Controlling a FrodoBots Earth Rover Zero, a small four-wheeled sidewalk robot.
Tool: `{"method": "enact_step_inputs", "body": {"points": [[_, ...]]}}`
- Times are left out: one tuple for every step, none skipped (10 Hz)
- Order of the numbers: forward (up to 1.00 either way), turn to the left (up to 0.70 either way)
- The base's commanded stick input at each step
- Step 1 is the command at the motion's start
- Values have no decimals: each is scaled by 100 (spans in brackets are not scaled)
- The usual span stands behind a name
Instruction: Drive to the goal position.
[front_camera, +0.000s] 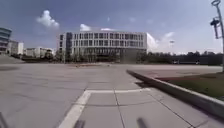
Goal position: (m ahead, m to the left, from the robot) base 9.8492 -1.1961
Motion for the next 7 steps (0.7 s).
{"method": "enact_step_inputs", "body": {"points": [[70,0],[70,0],[70,0],[70,0],[70,0],[70,0],[70,0]]}}
